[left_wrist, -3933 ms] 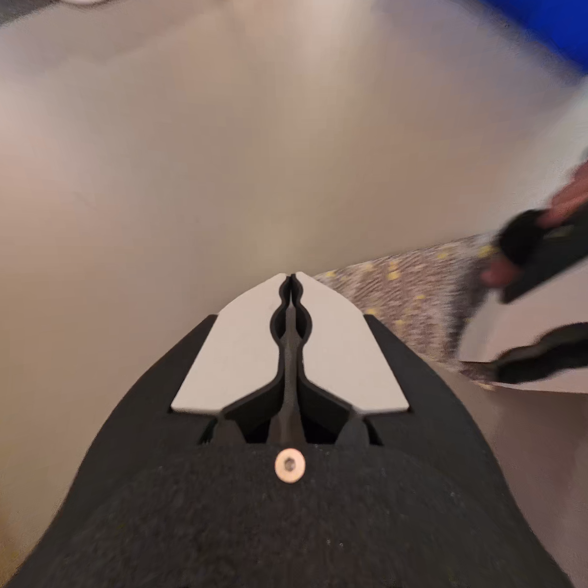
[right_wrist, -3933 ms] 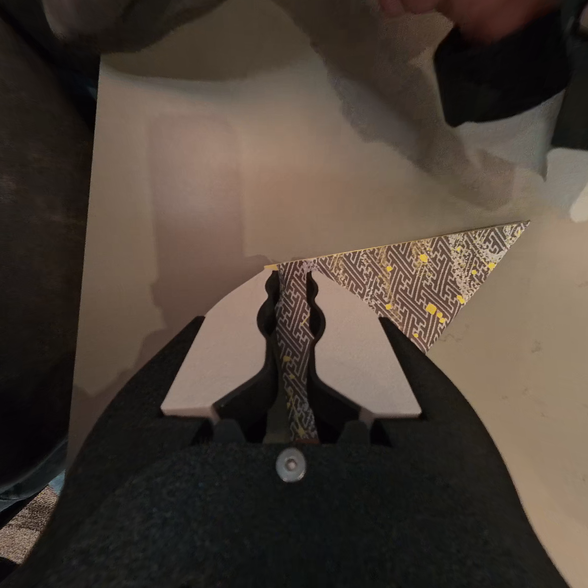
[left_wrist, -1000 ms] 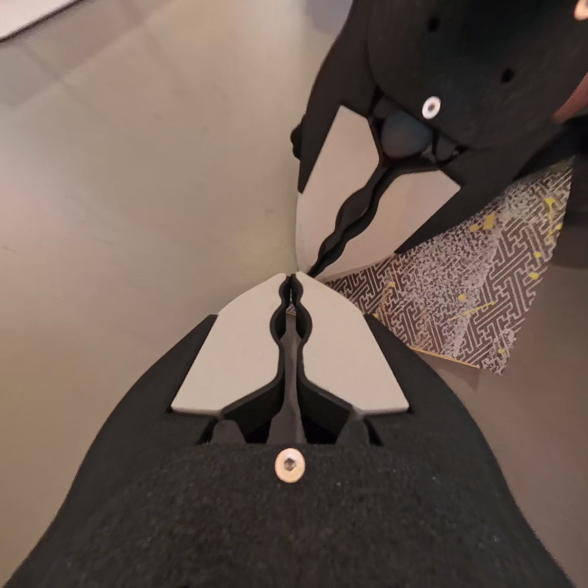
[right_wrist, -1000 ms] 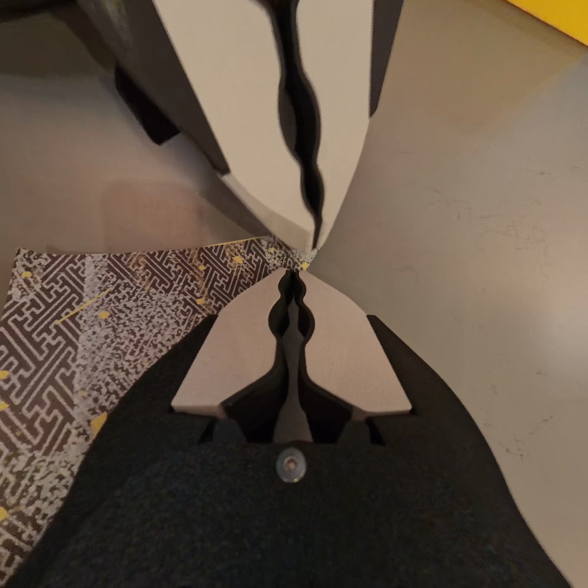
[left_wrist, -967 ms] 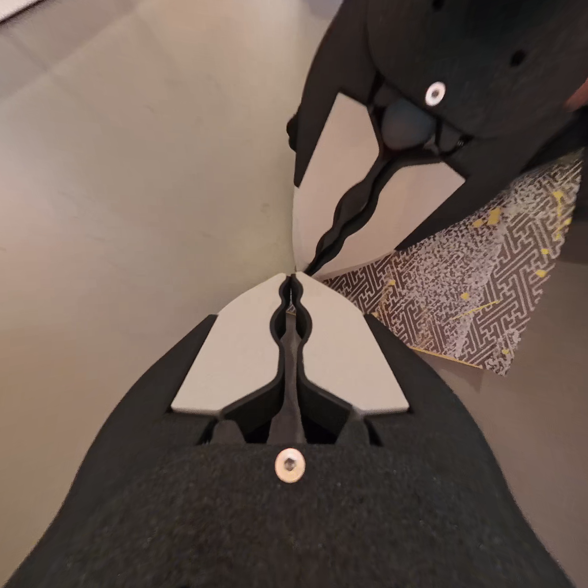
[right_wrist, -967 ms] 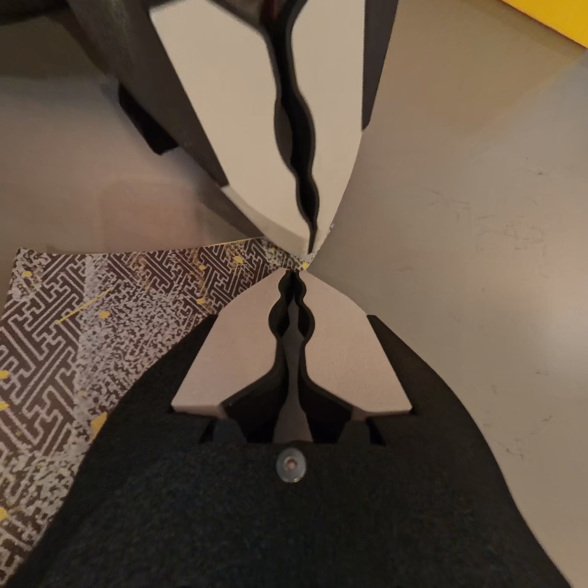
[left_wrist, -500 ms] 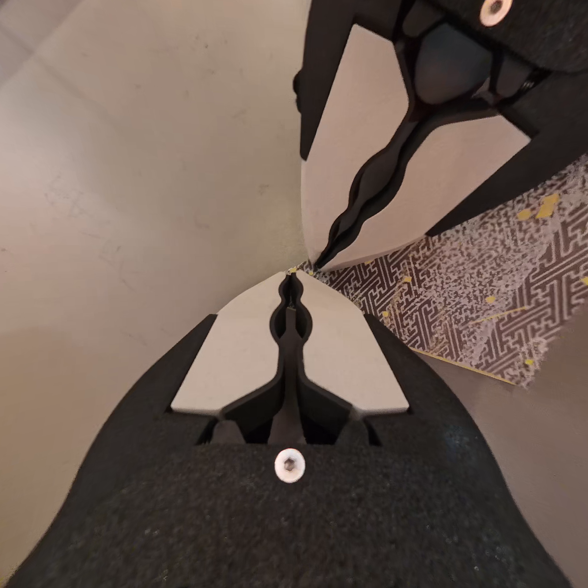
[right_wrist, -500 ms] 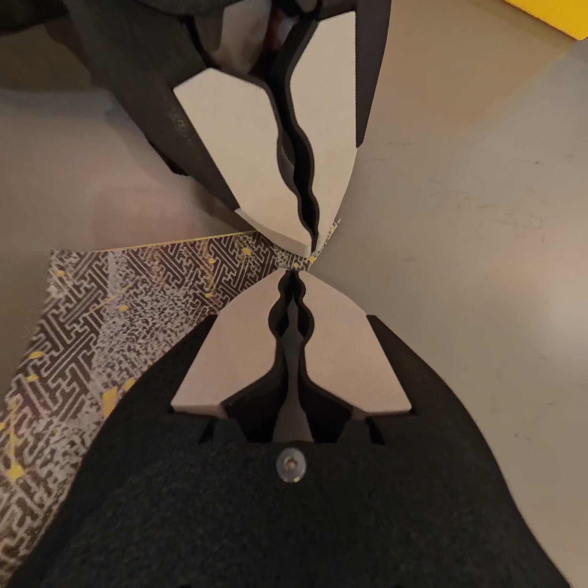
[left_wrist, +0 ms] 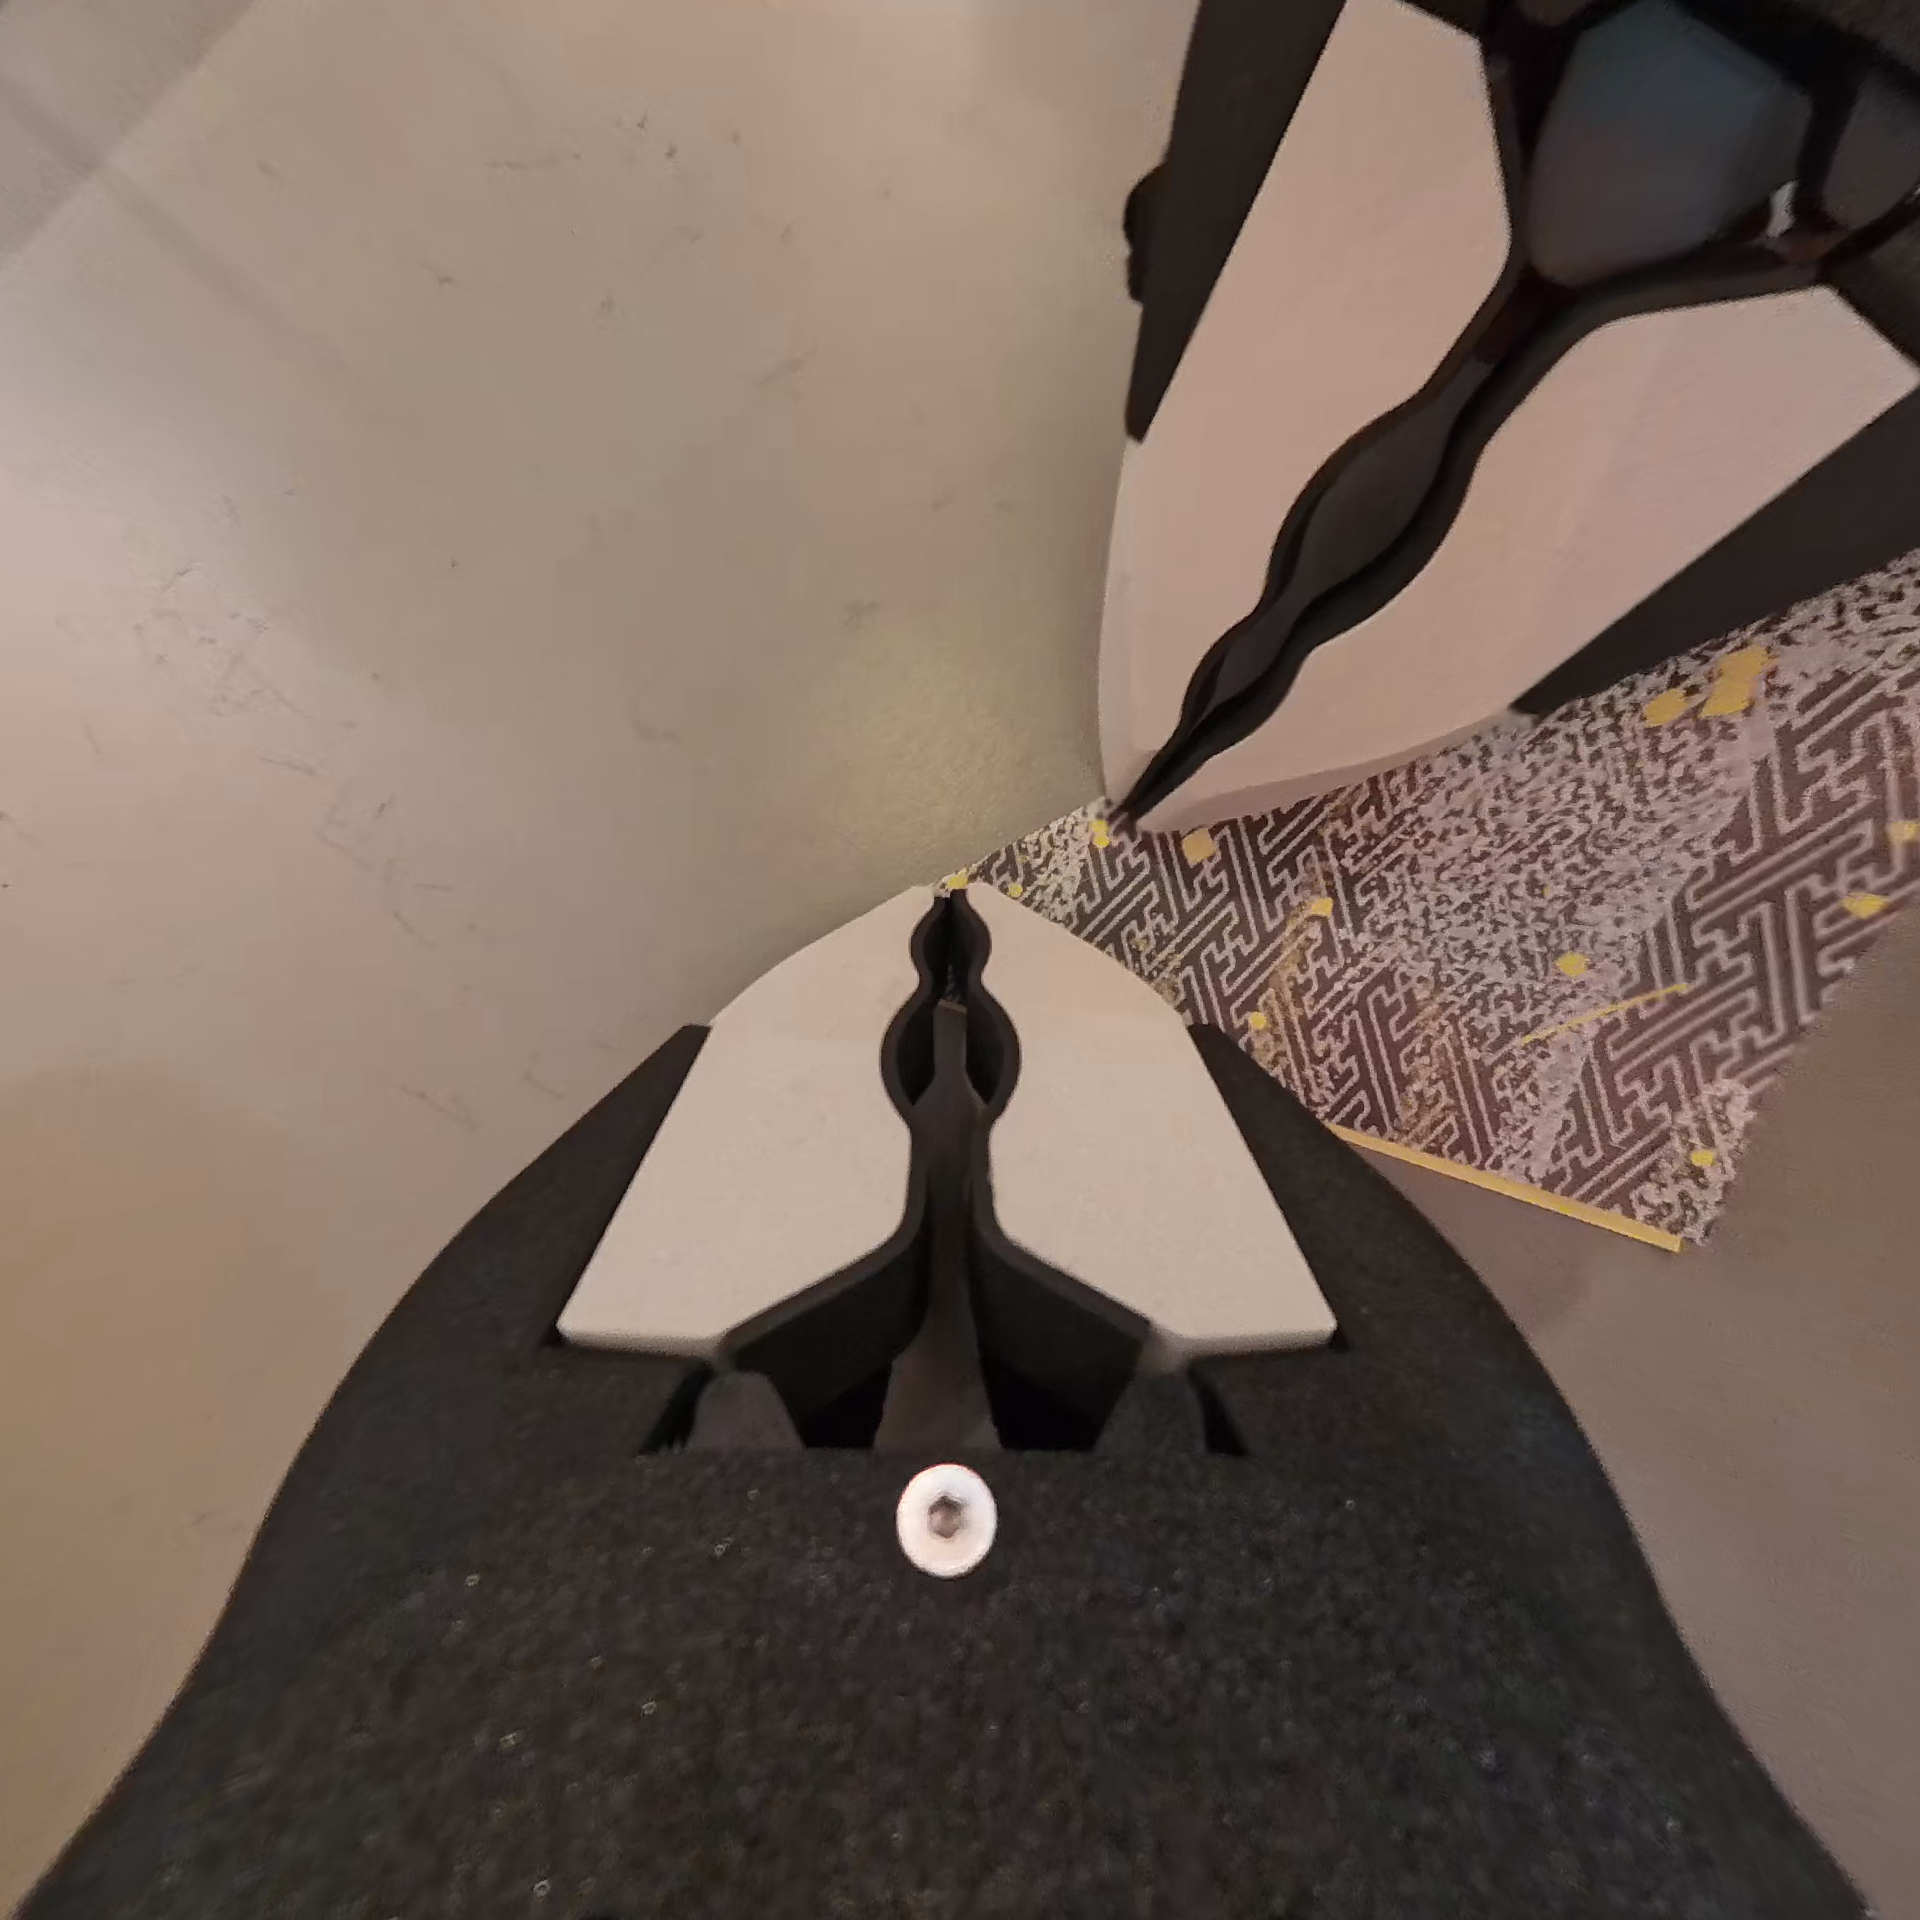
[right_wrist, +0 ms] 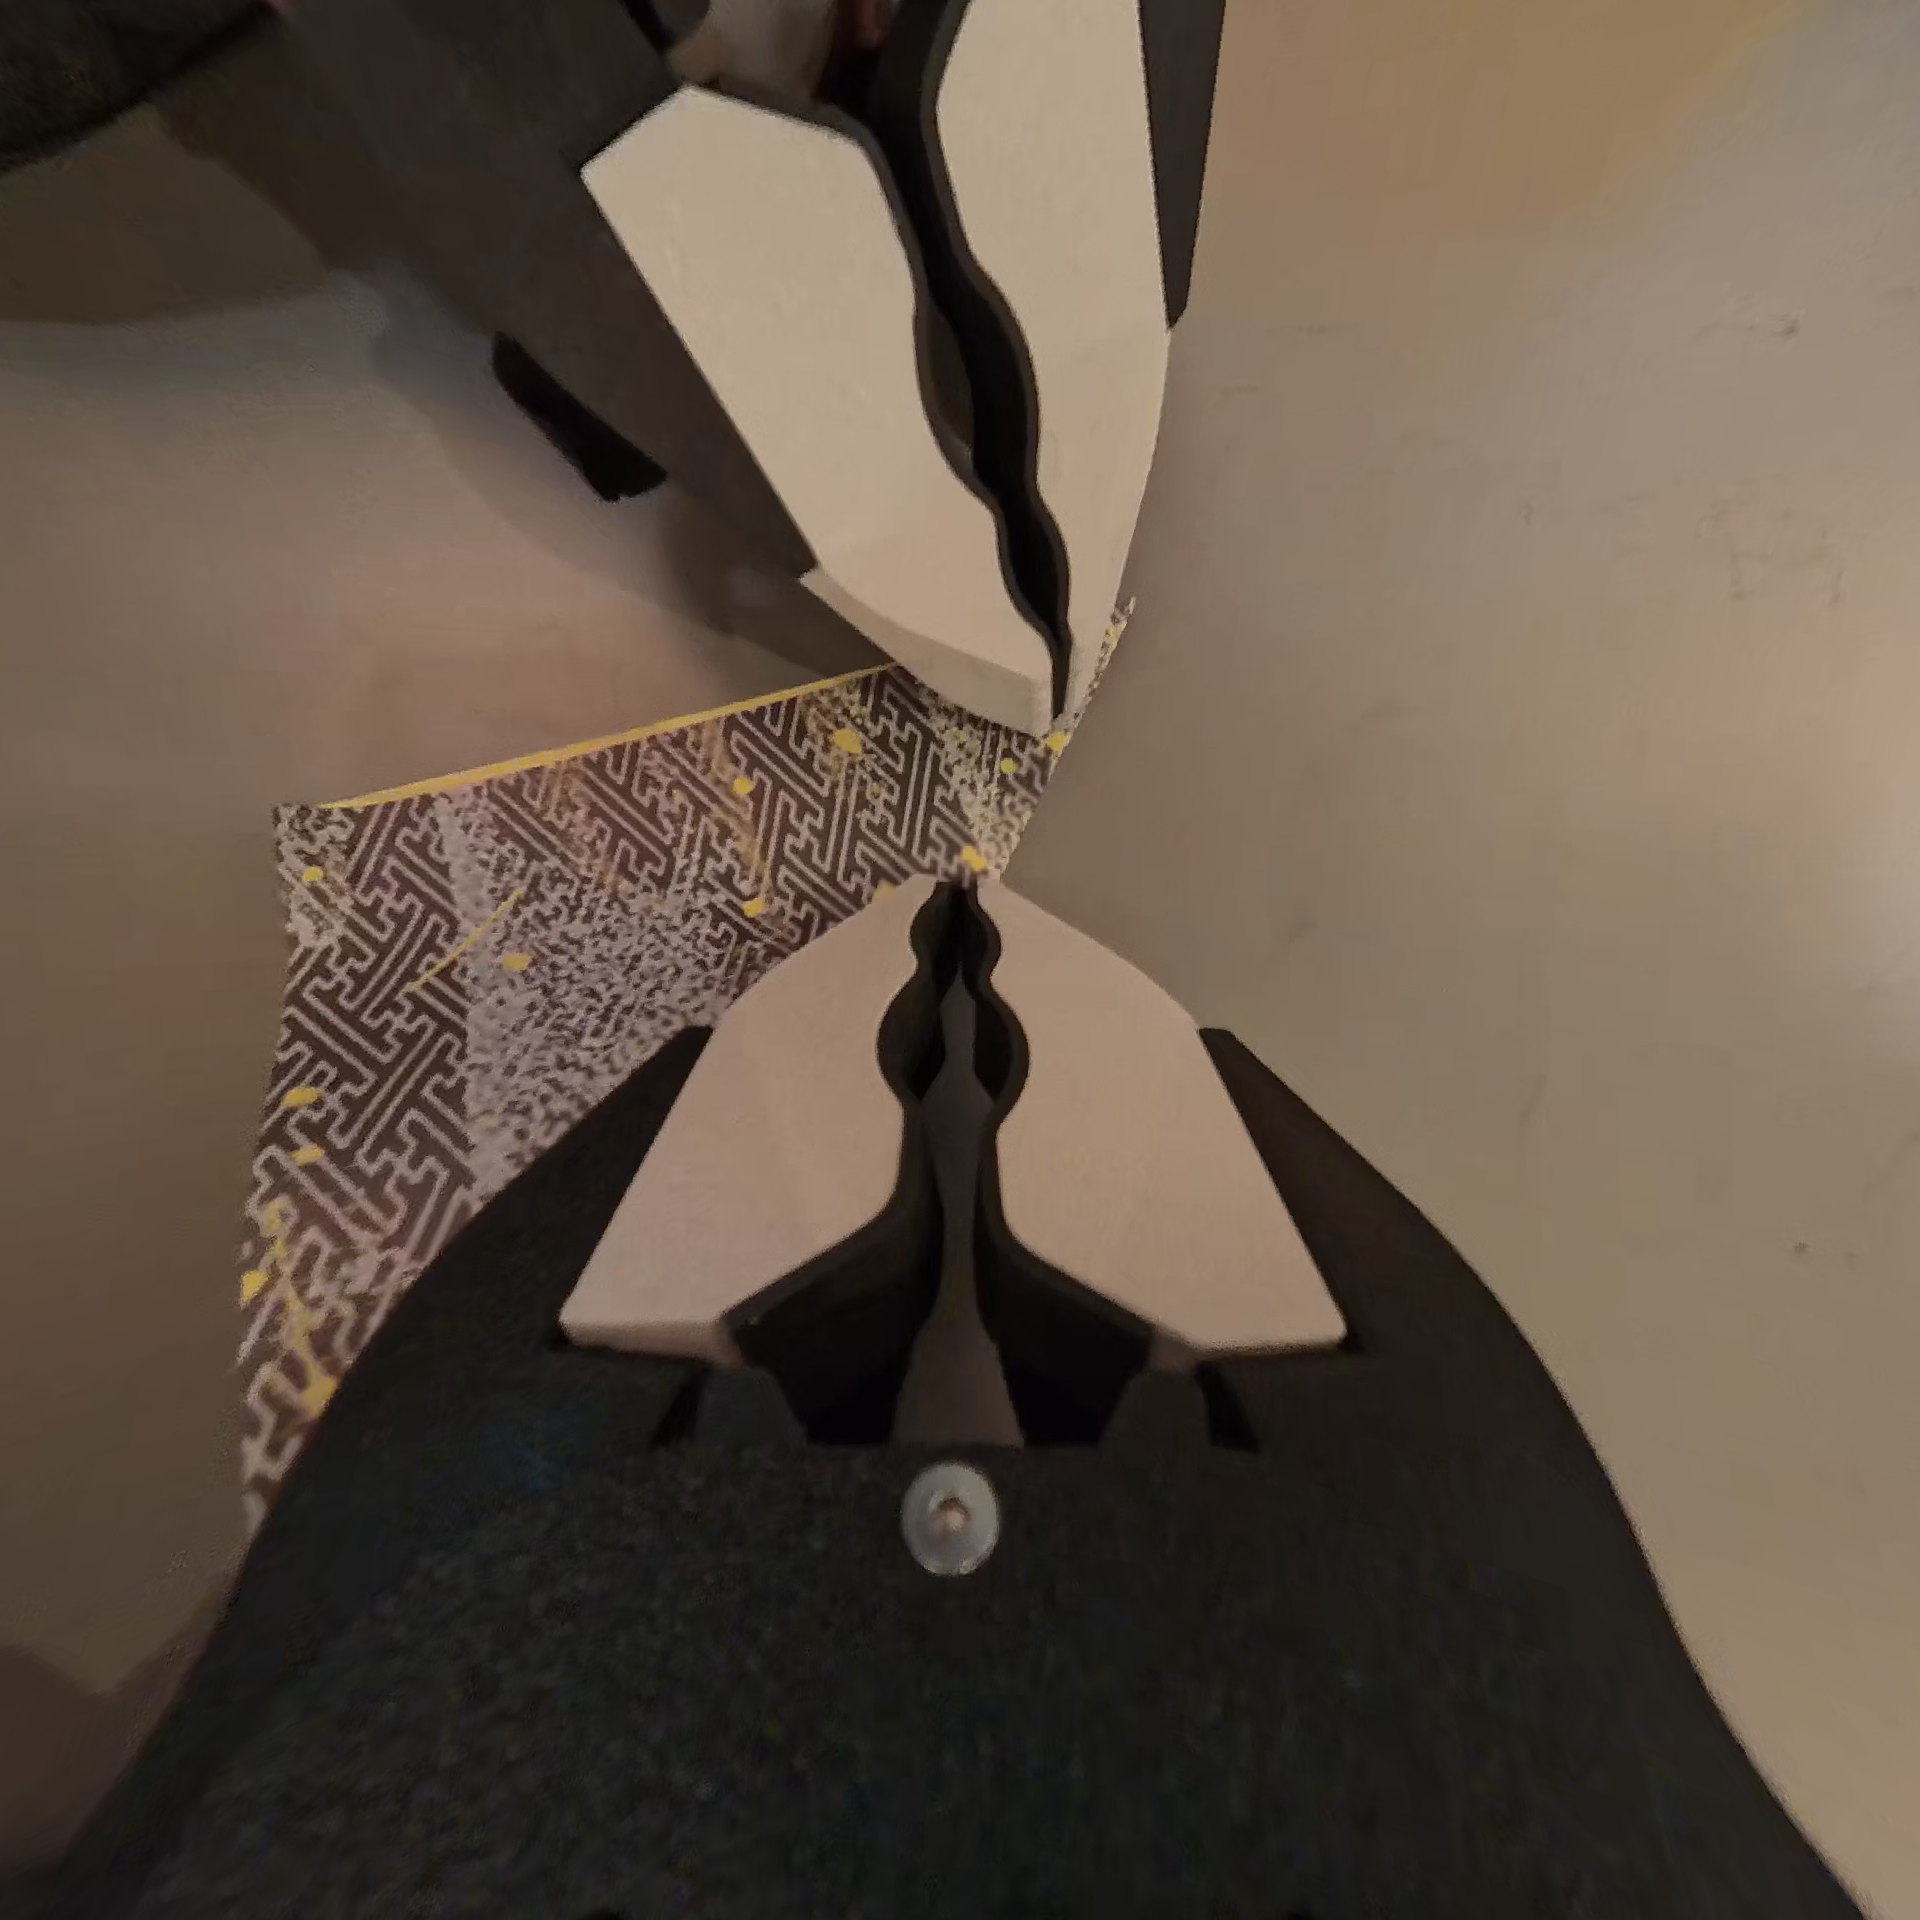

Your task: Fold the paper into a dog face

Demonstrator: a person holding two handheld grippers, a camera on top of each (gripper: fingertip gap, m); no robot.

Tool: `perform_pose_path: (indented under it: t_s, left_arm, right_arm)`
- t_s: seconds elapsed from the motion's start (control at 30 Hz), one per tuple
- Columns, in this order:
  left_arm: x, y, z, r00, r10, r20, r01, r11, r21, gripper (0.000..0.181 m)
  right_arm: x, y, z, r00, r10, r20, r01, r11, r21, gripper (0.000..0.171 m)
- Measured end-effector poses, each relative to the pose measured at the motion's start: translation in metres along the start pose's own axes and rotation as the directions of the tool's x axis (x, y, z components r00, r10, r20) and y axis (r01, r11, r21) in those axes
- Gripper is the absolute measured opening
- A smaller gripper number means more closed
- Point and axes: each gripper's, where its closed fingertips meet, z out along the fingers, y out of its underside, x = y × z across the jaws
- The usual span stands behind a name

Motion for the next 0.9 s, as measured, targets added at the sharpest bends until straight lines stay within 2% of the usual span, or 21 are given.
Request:
perform_pose_path:
  t_s: [0.03,0.9]
  left_arm:
    - [0.000,0.000,0.000,1.000,-0.001,-0.001,0.001,1.000,0.000,0.000]
    - [0.000,0.000,0.000,1.000,0.014,0.014,-0.013,1.000,-0.007,0.000]
  right_arm:
    - [-0.001,0.001,-0.001,1.000,0.002,-0.004,-0.002,1.000,-0.003,0.000]
    - [-0.020,0.031,-0.027,0.996,0.060,-0.068,-0.062,0.998,-0.018,0.000]
